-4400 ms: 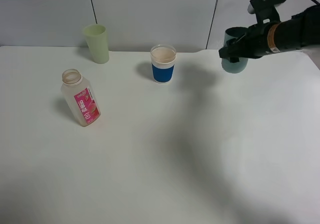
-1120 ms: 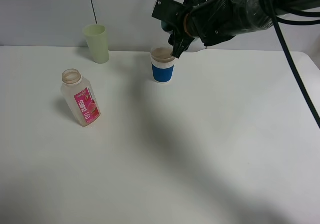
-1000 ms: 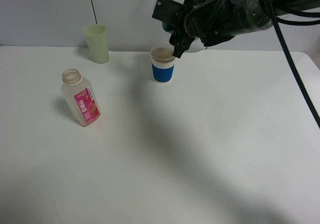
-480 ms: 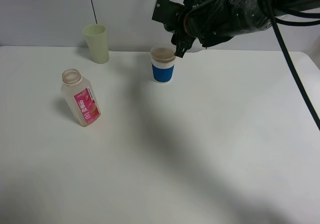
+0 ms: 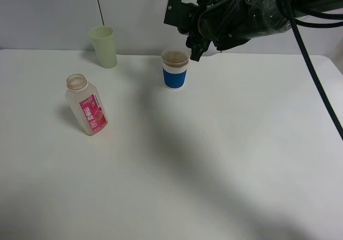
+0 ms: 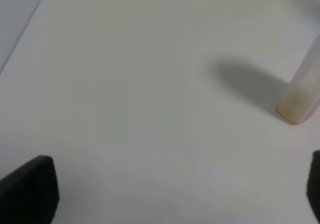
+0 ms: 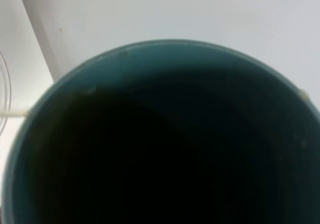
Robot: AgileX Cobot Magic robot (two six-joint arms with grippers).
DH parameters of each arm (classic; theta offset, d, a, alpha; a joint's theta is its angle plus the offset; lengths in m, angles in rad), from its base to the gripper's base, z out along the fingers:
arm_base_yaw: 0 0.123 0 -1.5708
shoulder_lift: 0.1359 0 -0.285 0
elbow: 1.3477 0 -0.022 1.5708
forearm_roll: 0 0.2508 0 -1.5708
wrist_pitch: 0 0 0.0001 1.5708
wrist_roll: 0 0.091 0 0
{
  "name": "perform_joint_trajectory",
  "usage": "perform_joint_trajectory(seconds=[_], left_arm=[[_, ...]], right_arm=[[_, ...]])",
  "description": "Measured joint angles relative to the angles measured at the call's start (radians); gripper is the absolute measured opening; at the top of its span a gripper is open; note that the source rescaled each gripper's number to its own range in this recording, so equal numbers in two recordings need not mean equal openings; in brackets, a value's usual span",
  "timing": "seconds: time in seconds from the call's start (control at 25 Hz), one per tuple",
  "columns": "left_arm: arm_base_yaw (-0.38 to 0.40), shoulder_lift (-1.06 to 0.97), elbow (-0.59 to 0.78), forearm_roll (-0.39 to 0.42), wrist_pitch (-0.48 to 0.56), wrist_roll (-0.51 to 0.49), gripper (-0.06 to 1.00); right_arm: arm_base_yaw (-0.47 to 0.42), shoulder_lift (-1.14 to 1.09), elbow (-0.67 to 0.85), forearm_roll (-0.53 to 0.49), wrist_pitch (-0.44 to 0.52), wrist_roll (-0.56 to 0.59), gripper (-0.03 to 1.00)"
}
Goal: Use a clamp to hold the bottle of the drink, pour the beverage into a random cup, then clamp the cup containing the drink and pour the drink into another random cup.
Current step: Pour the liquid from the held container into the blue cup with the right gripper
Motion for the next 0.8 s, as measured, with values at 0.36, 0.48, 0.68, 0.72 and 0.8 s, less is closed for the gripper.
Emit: perform_joint_trajectory(seconds=[0.36, 0.48, 0.68, 0.72, 0.8], left_arm=[[0.000, 0.000, 0.000, 0.000, 0.000, 0.000, 1.00], [0.000, 0.000, 0.000, 0.000, 0.000, 0.000, 1.00], [0.000, 0.000, 0.000, 0.000, 0.000, 0.000, 1.00], [0.000, 0.000, 0.000, 0.000, 0.000, 0.000, 1.00], [0.000, 0.000, 0.000, 0.000, 0.000, 0.000, 1.00]], right_arm=[[0.000, 0.000, 0.000, 0.000, 0.004, -0.042, 0.00], [0.000, 0.000, 0.000, 0.000, 0.020, -0.042, 0.00], [0.000, 0.000, 0.000, 0.001, 0.048, -0.042, 0.00], [0.000, 0.000, 0.000, 0.001, 0.049, -0.042, 0.00], [0.000, 0.000, 0.000, 0.001, 0.053, -0.042, 0.00]])
